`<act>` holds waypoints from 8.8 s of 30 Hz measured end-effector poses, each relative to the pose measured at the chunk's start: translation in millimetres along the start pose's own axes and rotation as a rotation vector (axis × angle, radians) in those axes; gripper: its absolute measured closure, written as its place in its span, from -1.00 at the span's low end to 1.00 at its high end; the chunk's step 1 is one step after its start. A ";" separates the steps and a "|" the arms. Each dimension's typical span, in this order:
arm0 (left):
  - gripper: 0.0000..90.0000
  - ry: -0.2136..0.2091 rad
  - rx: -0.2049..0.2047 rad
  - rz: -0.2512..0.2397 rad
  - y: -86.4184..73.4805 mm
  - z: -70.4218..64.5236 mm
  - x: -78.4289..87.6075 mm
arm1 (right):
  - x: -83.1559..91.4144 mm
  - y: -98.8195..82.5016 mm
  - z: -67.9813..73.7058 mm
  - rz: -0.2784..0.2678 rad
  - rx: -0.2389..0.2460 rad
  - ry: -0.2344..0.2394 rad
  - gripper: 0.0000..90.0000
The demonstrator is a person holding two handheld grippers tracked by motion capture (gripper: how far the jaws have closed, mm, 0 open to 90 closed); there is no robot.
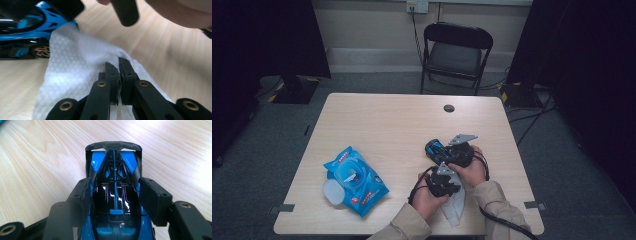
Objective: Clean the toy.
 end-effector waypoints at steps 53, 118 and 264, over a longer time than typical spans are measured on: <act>0.84 -0.120 -0.123 -0.003 29.3 -25.7 -24.8 | 77.5 -40.0 -24.1 -0.106 -0.100 -0.075 -0.10; -0.84 0.302 -0.120 0.007 48.7 81.1 -6.8 | 98.6 -93.5 14.0 0.090 -0.046 0.003 0.90; -1.00 0.332 -0.100 -0.022 45.1 72.7 -13.7 | 63.1 -68.5 35.6 0.025 -0.107 0.119 0.93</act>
Point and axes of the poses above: each handheld gripper's, and its own axes: x roughly backward along the jaws, y roughly out of its top, z roughly to its left, the point moved 1 cm from there along -x, roughly forward along the jaws, and after that the axes turned 5 degrees about y, right-handed, at the moved point
